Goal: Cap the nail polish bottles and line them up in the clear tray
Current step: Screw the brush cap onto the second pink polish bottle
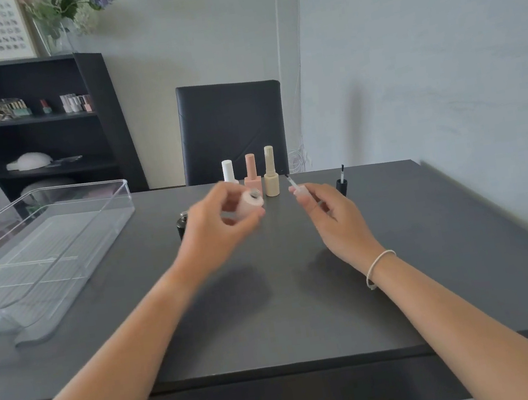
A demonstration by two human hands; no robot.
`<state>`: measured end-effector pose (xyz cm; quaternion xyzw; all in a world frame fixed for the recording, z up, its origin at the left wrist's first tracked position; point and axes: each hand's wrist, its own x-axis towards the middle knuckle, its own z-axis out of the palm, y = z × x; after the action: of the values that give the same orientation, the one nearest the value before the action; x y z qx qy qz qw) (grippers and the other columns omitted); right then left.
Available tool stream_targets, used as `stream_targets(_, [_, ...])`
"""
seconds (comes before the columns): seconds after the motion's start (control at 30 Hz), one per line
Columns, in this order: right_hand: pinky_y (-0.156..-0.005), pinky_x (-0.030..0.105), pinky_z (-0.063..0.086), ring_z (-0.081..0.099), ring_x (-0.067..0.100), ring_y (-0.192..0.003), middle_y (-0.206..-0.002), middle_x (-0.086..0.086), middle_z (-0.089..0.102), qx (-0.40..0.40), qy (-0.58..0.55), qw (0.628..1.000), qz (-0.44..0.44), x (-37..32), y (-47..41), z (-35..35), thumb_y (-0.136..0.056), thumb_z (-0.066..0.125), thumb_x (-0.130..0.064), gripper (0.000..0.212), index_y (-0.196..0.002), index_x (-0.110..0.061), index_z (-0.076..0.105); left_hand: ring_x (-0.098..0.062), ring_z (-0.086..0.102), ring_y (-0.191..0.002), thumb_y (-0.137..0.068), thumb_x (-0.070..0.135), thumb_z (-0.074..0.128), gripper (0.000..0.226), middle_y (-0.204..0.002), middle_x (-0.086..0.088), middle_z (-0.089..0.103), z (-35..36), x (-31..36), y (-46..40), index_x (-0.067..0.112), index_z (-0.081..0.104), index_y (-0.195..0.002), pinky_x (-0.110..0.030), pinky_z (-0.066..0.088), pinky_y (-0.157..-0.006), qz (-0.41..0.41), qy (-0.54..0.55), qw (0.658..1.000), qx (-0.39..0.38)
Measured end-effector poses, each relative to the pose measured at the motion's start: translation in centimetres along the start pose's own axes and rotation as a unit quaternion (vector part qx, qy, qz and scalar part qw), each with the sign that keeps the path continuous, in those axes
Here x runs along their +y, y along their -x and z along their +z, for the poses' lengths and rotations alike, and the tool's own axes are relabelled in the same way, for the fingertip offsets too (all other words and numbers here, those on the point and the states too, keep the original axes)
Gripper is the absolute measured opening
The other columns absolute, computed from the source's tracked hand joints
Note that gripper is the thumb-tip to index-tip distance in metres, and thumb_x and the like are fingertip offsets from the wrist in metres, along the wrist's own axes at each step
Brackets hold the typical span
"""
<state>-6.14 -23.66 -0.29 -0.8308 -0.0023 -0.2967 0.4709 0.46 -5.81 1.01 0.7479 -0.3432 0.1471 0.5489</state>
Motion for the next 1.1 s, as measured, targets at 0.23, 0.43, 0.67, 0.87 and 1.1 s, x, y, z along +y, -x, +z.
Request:
stream_targets(0.23, [-0.062,0.008,0.037,0.050,-0.009,-0.056,-0.075,-0.018,0.059,-0.059,-0.056,0.997,-0.015,-0.7,0.6,-0.7,-0.094,0.045,-0.032,0.020,-0.108,-0.034,0.059,0.007,0.054,-0.084,-0.073,0.021,0.074,0.025,-0.090,0.018,0.062,0.5,-1.2,1.3,0.028,0.060,-0.093,-0.005,0.040,-0.062,0.002,-0.046,0.996,-0.080])
stream_targets(0.43, [-0.051,0.012,0.035,0.043,0.002,-0.051,-0.063,-0.009,0.046,-0.026,-0.080,0.996,-0.021,-0.9,0.5,-1.4,-0.089,0.057,-0.022,0.014,-0.077,-0.028,0.051,0.008,0.054,-0.084,-0.074,0.021,0.074,0.025,-0.090,0.020,0.061,0.4,-1.4,1.3,0.025,0.060,-0.094,-0.006,0.040,-0.062,0.004,-0.055,0.996,-0.065])
stream_targets(0.67, [-0.050,0.006,0.035,0.048,-0.003,-0.053,-0.060,-0.020,0.056,0.002,-0.078,0.996,-0.052,-0.9,0.6,-1.6,-0.087,0.060,-0.014,0.015,-0.074,-0.023,0.058,0.006,0.054,-0.087,-0.074,0.023,0.074,0.026,-0.091,0.019,0.061,0.5,-1.5,1.3,0.026,0.060,-0.095,-0.008,0.043,-0.062,0.011,-0.063,0.996,-0.064])
stream_targets(0.87, [-0.053,0.006,0.036,0.048,-0.001,-0.057,-0.068,-0.012,0.057,0.000,-0.053,0.997,-0.059,-1.2,0.7,-1.5,-0.086,0.060,-0.012,0.020,-0.073,-0.026,0.057,0.002,0.053,-0.089,-0.074,0.024,0.074,0.026,-0.093,0.017,0.062,0.4,-1.6,1.4,0.029,0.060,-0.095,-0.009,0.042,-0.062,0.010,-0.065,0.995,-0.072])
stream_targets(1.1, [-0.051,0.007,0.035,0.046,0.002,-0.055,-0.068,-0.011,0.057,-0.007,-0.035,0.998,-0.059,-1.0,0.6,-1.4,-0.085,0.061,-0.013,0.017,-0.074,-0.024,0.057,0.000,0.053,-0.091,-0.074,0.023,0.074,0.027,-0.094,0.012,0.062,0.5,-1.6,1.3,0.030,0.059,-0.095,-0.011,0.045,-0.062,0.011,-0.068,0.994,-0.081])
